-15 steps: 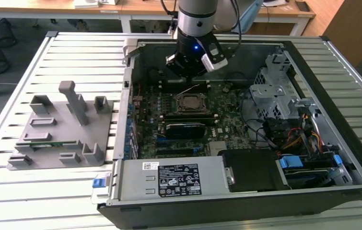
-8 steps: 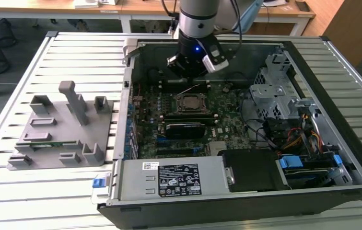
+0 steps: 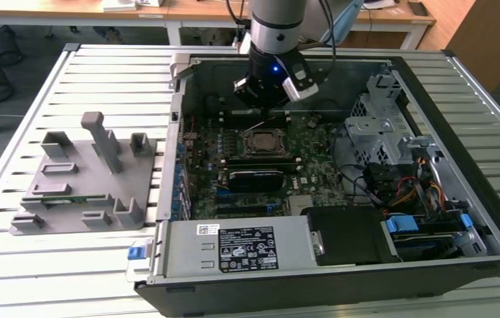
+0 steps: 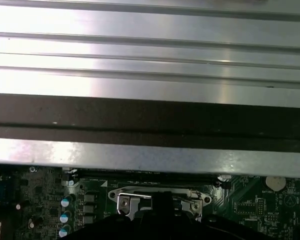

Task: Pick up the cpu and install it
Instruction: 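Install the first cpu locking lever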

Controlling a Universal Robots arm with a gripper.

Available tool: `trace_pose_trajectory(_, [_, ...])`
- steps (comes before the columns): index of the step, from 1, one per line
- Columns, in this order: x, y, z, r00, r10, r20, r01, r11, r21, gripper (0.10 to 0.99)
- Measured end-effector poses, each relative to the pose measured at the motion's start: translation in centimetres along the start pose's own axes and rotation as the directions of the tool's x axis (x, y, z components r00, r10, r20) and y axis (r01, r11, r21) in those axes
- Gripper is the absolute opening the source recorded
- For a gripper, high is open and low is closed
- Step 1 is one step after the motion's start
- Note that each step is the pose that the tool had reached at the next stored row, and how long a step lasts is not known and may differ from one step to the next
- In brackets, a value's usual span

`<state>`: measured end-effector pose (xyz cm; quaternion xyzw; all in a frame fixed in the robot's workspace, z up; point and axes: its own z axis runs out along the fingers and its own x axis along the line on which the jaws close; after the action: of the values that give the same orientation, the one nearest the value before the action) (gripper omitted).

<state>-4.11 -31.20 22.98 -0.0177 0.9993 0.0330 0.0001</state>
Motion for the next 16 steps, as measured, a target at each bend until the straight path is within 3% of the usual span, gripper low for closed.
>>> trace_pose_trajectory(16, [-0.78,0.37,0.87,1.0000,-0.001,-0.0001,0.001,1.0000,0.000,0.106])
